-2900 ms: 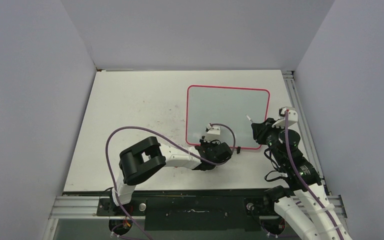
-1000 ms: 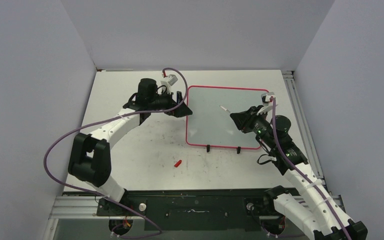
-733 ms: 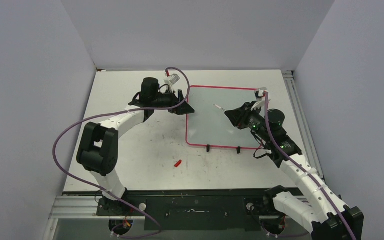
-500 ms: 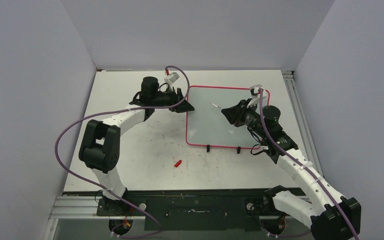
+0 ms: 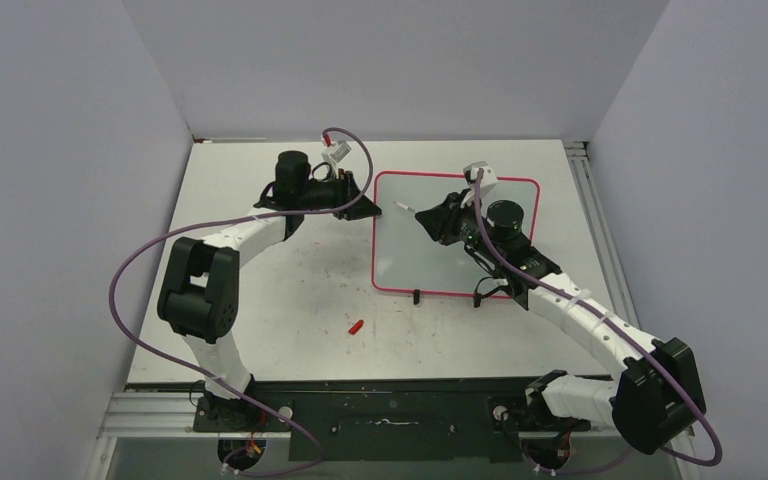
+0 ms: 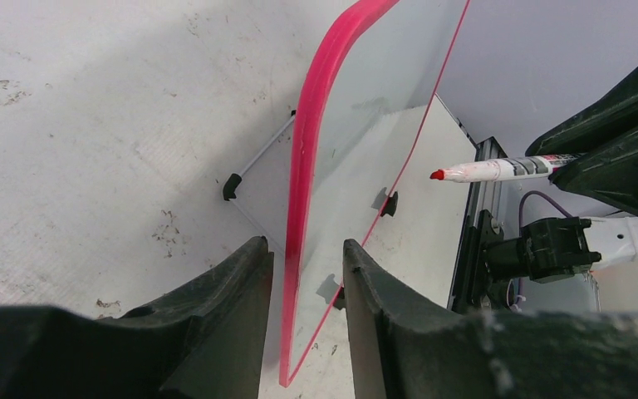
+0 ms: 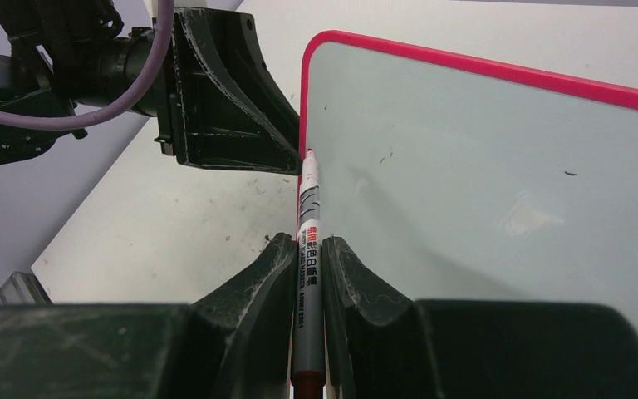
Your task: Write a sentence on the whiteboard
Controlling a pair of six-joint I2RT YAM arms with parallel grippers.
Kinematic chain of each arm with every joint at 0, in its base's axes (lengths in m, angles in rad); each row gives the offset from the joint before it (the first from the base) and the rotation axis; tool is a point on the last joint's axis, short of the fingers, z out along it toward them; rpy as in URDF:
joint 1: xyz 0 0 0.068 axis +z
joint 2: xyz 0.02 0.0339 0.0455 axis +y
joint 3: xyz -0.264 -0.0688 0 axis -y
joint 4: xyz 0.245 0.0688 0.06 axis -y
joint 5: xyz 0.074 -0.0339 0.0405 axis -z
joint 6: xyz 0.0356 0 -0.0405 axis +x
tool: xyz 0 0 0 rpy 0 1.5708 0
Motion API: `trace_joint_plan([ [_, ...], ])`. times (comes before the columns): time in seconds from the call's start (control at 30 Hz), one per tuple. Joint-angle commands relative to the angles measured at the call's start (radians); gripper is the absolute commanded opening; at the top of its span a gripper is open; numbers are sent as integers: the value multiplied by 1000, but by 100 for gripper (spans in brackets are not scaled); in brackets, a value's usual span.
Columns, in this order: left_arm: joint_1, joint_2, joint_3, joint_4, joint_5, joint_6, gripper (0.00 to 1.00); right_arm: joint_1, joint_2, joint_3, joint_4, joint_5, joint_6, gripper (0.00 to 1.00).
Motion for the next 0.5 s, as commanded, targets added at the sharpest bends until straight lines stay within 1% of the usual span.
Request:
trace_joint_plan([
  [0.0, 10, 7, 18, 62, 34, 27, 33, 30, 31, 62, 127, 62, -42, 5],
  [0.1, 12, 6, 16, 63, 33, 34, 31, 37, 53, 72, 141, 73, -49, 5],
  [0.23, 14, 7, 14, 65, 33, 41, 23, 44, 69, 75, 159, 87, -52, 5],
  [0.47, 14, 10, 7, 66, 25, 61, 16, 55, 89, 79, 176, 103, -60, 5],
])
